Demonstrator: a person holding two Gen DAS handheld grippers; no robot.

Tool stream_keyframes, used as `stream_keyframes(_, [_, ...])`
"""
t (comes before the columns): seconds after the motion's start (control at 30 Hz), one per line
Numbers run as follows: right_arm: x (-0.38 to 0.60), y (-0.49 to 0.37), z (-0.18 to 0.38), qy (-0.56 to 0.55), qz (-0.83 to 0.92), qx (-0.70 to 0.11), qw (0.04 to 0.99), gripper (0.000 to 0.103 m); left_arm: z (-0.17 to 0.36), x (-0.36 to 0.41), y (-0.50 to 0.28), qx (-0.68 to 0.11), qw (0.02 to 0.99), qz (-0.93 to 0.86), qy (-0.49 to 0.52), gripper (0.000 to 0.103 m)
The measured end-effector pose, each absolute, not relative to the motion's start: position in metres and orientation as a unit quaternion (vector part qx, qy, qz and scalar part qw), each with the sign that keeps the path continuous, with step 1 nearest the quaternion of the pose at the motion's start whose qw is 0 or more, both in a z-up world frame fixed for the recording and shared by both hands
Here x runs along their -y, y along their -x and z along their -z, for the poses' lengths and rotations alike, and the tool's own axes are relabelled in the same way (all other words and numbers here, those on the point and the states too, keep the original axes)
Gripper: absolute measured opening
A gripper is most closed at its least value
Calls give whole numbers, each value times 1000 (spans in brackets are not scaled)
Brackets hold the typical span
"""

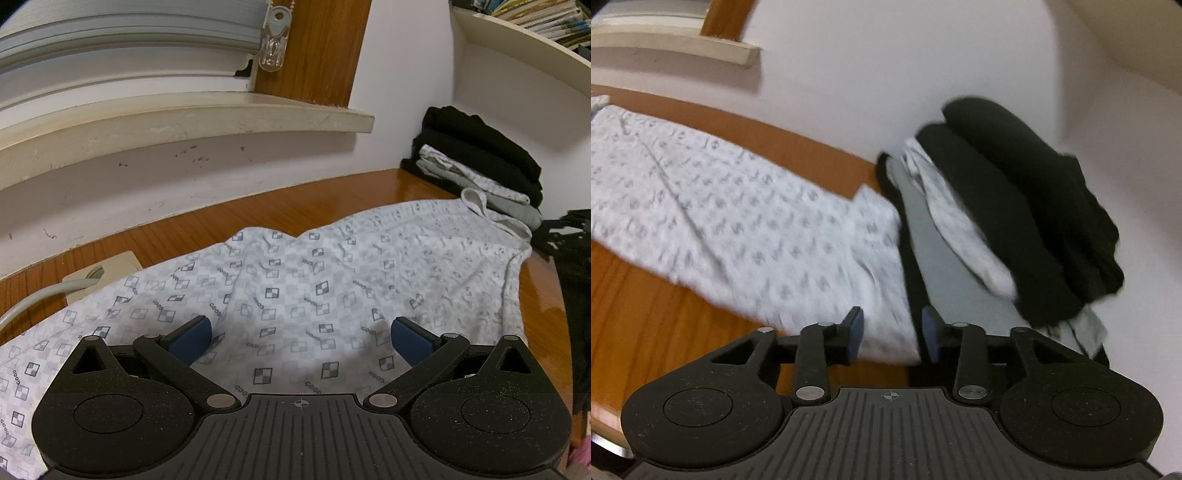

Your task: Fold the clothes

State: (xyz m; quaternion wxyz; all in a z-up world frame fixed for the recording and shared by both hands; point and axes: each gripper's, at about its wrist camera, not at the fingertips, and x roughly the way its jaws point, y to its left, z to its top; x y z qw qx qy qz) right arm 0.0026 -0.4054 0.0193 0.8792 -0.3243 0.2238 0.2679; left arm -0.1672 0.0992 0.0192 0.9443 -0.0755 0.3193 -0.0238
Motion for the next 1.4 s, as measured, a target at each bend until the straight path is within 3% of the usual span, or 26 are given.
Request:
stream_keyframes(0.57, [383,-8,7,401,-262,-203,854,37,-19,-101,168,-319,944,26,81,103])
stream_keyframes(1.03, [375,-31,6,397,-263,-206,855,37,-20,-101,167,-320,944,26,78,103])
stream_keyframes(1.07, [373,-35,4,392,-262,-212,856,35,-20,-101,167,-320,944,26,78,103])
stream_keyframes(1.1, [372,-39,3,384,-260,-219,858,17,-20,-102,167,-320,944,26,78,103])
stream_keyframes(1.13, [371,-43,0,373,-256,-225,863,10,-20,-102,167,-320,944,26,78,103])
stream_keyframes(1.4, [367,-50,-71,210,-275,-199,917,10,-21,-105,171,-305,948,21,92,103])
